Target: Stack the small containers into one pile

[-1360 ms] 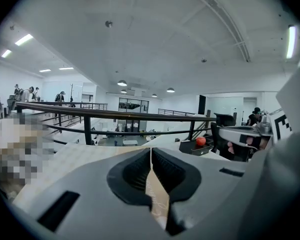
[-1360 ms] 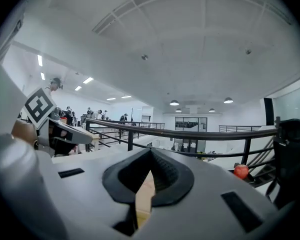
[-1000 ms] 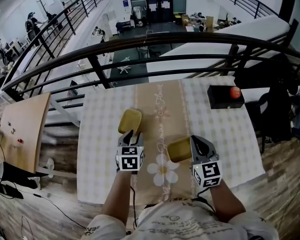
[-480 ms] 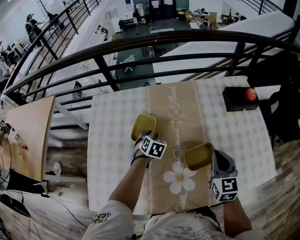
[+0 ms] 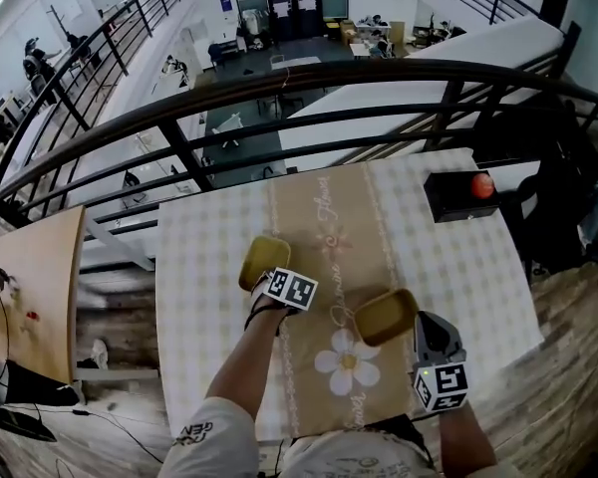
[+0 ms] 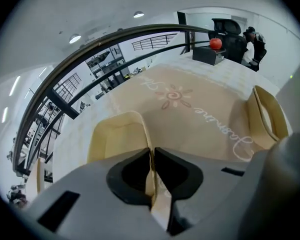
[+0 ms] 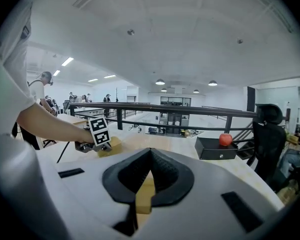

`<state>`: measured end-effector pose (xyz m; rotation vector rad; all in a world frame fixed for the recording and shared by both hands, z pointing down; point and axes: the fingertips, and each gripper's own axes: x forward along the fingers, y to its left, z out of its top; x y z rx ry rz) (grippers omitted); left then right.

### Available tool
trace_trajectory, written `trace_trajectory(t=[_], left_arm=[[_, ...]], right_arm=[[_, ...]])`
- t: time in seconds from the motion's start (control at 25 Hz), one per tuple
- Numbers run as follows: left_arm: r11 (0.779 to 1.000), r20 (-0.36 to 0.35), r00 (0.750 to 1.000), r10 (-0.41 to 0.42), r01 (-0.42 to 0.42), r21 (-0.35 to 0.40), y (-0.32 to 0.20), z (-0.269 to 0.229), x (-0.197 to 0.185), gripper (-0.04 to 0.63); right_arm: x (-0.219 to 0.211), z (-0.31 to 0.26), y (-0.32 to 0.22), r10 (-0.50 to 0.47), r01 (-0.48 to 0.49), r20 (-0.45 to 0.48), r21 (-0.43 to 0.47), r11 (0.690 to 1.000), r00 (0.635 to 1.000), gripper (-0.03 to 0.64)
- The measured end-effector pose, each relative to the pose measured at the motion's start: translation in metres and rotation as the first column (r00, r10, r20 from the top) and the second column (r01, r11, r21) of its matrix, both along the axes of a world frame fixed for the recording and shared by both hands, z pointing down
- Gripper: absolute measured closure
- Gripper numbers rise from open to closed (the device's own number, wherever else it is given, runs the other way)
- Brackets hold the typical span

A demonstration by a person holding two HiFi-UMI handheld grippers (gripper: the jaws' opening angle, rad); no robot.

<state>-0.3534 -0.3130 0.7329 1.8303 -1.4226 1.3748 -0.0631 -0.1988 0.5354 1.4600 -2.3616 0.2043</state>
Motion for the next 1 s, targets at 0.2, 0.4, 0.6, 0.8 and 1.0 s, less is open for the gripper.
trace_trajectory(t=[0.2, 0.4, 0.6, 0.8, 1.0], left_arm=[[1.000, -0.002, 1.000, -0.015, 0.015, 0.015, 0.003, -0.007, -0.005, 0.571], [0.998, -0.023, 1.000, -0.013, 0.014, 0.069, 0.003, -0.028, -0.005, 0.574], [0.983, -0.058, 0.998, 0.004, 0.006, 0.182, 0.004, -0.077, 0.004, 0.574], [0.967, -0.039, 0.998, 0.046, -0.034, 0.254, 0.014, -0.130, 0.017, 0.574], [0.948, 0.020, 0.995, 0.101, -0.103, 0.300, 0.038, -0.169, 0.039, 0.575]], right_arm=[[-0.002, -0.004, 0.000, -0.008, 0.008, -0.004, 0.002, 1.000, 1.000, 0.615], [-0.009, -0.008, 0.001, -0.020, 0.020, 0.003, 0.016, 1.000, 1.000, 0.615], [-0.010, -0.013, 0.008, -0.043, 0.043, 0.008, 0.029, 0.999, 0.999, 0.615], [-0.007, -0.018, 0.009, -0.064, 0.063, 0.034, 0.039, 0.997, 0.997, 0.615], [-0.004, -0.024, 0.008, -0.072, 0.068, 0.071, 0.049, 0.996, 0.995, 0.615]])
